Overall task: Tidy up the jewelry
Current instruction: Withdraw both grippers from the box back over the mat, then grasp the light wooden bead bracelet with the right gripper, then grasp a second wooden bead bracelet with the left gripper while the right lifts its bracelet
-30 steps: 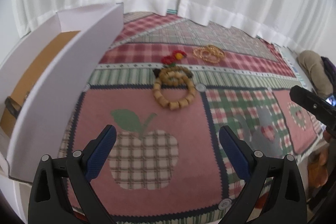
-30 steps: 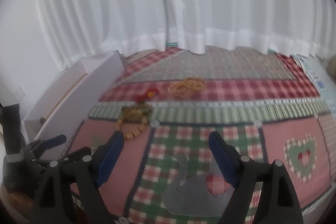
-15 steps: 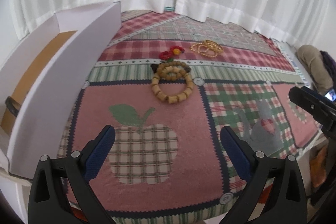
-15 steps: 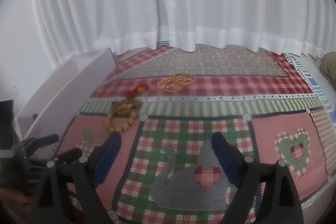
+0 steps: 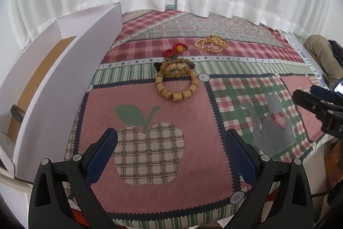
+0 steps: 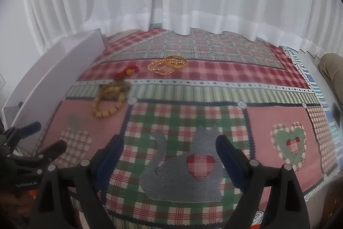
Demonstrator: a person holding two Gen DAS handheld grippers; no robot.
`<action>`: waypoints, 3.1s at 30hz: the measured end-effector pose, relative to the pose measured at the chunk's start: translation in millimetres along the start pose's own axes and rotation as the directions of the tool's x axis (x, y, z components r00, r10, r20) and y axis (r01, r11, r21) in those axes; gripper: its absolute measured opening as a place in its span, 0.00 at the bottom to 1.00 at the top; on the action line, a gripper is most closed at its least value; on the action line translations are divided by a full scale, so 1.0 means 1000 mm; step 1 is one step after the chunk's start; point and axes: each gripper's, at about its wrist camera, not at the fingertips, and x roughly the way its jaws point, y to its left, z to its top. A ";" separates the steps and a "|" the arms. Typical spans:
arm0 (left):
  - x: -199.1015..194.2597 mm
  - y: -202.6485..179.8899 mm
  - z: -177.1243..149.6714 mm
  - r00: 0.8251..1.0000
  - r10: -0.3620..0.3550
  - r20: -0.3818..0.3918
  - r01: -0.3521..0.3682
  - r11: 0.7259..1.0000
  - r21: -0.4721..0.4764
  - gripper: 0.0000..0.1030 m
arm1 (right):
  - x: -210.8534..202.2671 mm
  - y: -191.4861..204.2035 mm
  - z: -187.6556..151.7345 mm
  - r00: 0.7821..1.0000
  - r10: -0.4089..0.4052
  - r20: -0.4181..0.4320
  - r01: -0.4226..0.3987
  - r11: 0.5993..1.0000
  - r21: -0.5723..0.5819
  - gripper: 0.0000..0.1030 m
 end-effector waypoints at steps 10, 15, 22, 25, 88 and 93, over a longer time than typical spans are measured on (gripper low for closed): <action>0.016 0.028 0.000 0.997 -0.037 -0.066 0.030 0.993 -0.115 0.97 | 0.012 -0.034 -0.008 0.999 -0.017 -0.050 0.022 0.994 0.110 0.87; 0.024 0.033 0.004 0.996 -0.043 -0.076 0.033 0.990 -0.137 0.97 | 0.018 -0.035 -0.011 0.998 -0.004 -0.067 0.011 0.993 0.115 0.87; 0.034 0.037 0.013 0.996 -0.035 -0.085 0.023 0.990 -0.137 0.97 | 0.028 -0.031 -0.011 0.995 0.045 -0.090 -0.035 0.993 0.114 0.87; 0.039 0.038 0.014 0.995 -0.030 -0.096 0.016 0.991 -0.136 0.97 | 0.030 -0.030 -0.010 0.994 0.056 -0.096 -0.045 0.993 0.112 0.87; 0.084 0.031 0.074 0.983 -0.131 -0.126 0.116 0.986 -0.118 0.12 | 0.072 -0.015 0.060 0.964 0.259 -0.062 -0.242 0.949 0.204 0.14; 0.042 0.043 0.082 0.976 -0.210 -0.056 0.199 0.966 -0.166 0.12 | 0.055 -0.011 0.064 0.954 0.297 -0.044 -0.283 0.939 0.195 0.14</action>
